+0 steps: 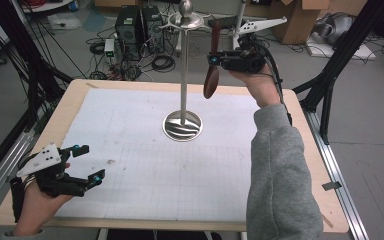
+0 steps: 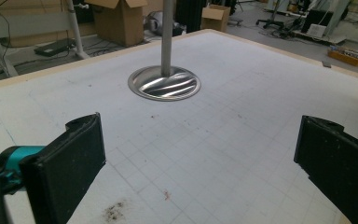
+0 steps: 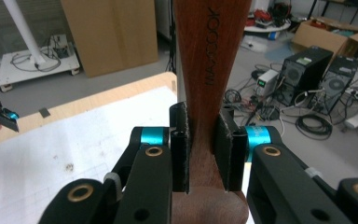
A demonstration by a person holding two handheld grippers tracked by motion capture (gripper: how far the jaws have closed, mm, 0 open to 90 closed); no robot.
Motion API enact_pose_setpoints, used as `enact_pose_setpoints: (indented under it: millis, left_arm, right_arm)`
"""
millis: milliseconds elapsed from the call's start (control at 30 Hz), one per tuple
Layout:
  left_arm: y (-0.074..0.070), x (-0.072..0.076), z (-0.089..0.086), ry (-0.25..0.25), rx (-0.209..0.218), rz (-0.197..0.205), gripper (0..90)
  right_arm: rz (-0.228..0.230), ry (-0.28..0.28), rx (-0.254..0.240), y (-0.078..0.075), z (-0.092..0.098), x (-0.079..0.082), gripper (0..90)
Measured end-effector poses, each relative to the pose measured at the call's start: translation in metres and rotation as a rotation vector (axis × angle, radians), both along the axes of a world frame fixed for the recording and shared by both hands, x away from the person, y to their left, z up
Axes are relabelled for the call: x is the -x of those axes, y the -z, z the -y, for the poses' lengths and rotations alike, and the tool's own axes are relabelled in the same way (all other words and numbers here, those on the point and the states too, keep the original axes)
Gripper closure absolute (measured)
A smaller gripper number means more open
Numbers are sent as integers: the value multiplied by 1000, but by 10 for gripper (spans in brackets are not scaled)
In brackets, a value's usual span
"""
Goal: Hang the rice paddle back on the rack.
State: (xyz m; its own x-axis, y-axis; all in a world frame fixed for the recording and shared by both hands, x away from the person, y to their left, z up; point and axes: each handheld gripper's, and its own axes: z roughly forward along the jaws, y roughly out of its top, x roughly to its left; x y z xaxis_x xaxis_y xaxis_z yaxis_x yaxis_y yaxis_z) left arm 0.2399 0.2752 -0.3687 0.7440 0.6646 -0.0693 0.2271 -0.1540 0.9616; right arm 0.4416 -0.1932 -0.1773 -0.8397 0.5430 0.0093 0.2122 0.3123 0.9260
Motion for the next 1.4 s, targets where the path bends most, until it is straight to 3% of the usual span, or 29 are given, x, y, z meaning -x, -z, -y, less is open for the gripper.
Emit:
enact_pose_setpoints:
  millis: [1400]
  left_arm:
    - [4, 2, 2, 4, -17, -4, 23]
  right_arm:
    - [-13, -12, -12, 6, -12, -9, 775]
